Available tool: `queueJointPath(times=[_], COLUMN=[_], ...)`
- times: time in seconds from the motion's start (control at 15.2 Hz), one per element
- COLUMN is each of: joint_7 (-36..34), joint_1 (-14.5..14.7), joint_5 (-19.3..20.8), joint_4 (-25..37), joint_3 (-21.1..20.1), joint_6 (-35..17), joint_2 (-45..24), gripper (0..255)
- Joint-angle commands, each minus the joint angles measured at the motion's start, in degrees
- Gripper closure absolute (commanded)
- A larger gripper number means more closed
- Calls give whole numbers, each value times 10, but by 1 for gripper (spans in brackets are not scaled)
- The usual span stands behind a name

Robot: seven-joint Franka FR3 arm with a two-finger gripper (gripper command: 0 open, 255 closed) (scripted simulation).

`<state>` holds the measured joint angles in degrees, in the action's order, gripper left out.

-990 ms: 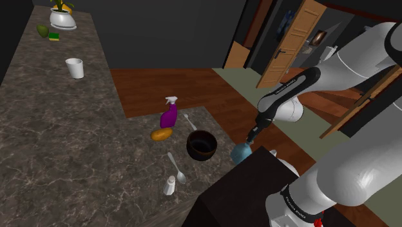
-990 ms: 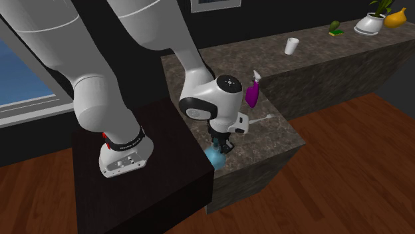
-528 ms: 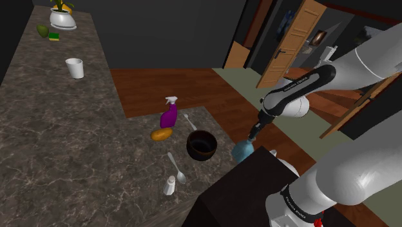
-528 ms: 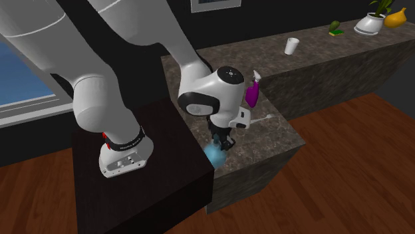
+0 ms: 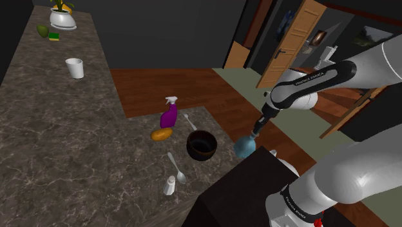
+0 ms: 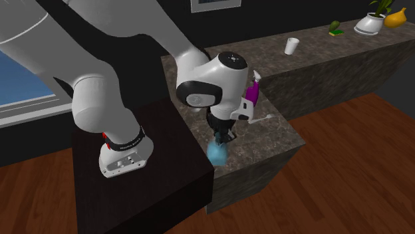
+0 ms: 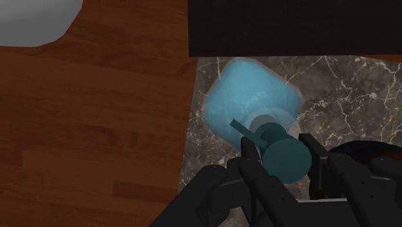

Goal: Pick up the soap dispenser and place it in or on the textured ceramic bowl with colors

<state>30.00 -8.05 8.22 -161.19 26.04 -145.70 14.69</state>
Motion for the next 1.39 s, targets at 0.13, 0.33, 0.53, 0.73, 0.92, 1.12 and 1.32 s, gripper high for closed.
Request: queueJointPath(times=[0.13,0.33,0.53,0.73,0.92,1.12,1.32], joint_7=[-13,-19,-23,-27,-30,-32,-34], joint_1=[-10,-14,-18,-21,-23,-24,-25], joint_5=[15,20,24,25,26,25,24], joint_4=[7,14,23,33,45,58,71], joint_3=[-10,-17,-23,-29,-35,-41,-47], joint_6=[47,79,112,143,173,203,232], joint_2=[41,67,90,112,131,148,163], gripper=[255,255,255,255,255,255,255])
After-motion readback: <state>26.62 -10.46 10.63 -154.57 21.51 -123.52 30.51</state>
